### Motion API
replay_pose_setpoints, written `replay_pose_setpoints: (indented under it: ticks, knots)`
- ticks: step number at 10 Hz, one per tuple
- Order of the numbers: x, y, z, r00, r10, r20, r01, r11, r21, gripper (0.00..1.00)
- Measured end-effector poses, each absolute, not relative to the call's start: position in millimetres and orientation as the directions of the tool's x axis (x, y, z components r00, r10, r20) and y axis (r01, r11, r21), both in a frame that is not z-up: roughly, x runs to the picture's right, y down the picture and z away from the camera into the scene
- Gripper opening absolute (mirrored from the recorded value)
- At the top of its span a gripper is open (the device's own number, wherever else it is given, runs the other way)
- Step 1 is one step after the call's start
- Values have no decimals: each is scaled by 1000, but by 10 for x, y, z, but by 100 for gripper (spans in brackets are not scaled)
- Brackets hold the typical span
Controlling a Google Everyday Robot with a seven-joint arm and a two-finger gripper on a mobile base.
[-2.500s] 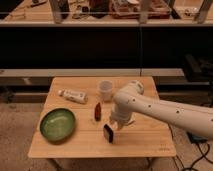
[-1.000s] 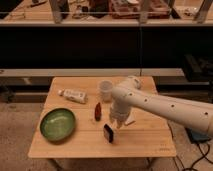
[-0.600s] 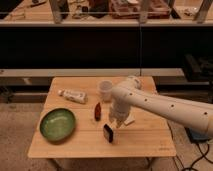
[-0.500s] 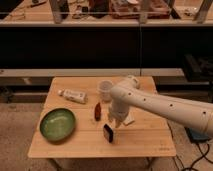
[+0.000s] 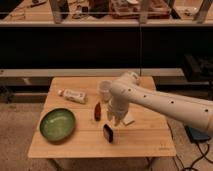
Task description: Knock the eraser over
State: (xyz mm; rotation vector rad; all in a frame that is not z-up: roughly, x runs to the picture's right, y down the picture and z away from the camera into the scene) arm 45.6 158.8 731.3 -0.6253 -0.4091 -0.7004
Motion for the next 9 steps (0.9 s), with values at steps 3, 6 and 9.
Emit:
replay_pose_setpoints:
  ticks: [3, 6, 9]
  knots:
    - [233, 1866, 7352, 697, -469, 542, 702, 599, -385, 40]
    - [-45, 1839, 7335, 698, -466, 543, 703, 592, -395, 40]
    - [31, 1753, 7322, 702, -451, 551, 698, 587, -410, 40]
